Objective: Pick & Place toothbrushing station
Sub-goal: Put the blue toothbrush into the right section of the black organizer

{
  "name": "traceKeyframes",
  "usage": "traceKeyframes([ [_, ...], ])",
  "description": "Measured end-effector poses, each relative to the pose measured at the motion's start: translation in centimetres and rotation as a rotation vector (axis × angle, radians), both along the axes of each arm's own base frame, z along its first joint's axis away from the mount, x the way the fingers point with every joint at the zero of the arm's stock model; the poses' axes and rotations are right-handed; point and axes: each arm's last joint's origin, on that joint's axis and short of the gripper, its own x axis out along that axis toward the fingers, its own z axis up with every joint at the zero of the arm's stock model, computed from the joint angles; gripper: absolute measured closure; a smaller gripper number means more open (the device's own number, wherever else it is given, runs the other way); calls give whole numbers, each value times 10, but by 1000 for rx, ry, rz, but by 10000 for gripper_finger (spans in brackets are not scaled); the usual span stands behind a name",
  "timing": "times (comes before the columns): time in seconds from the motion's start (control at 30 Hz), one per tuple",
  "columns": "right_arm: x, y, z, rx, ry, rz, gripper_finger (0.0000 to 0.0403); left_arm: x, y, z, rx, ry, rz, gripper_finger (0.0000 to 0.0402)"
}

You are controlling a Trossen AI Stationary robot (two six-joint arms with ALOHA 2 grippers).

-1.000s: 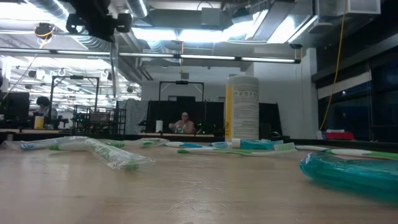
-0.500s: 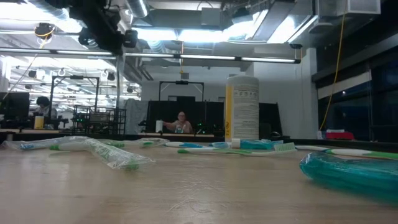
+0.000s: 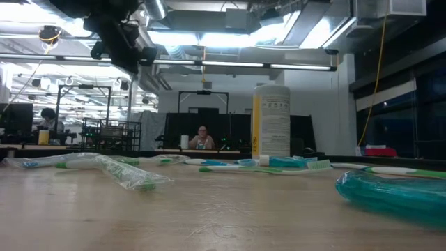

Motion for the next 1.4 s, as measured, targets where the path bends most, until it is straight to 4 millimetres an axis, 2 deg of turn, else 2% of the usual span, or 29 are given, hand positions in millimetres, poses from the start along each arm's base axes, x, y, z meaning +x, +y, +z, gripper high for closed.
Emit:
traceKeyframes([
  [0.2, -1, 0, 1, 0, -2, 0, 273, -4, 4, -4, -23, -38, -6, 395],
  [0.43, -1, 0, 1, -6, -1, 0, 273, -7, -1, -35, -36, -94, -11, 395],
  [0.73, -1, 0, 1, 8, -3, 0, 273, -9, -4, -54, -51, -110, -7, 395],
  [0.87, -1, 0, 1, 8, -3, 0, 273, -11, -3, -55, -52, -111, -4, 394],
  [1.1, -1, 0, 1, 8, -3, 0, 273, -13, -1, -56, -59, -80, -36, 332],
  [1.4, -1, 0, 0, 7, 6, 0, 273, -17, 5, -51, -32, -150, -56, 252],
])
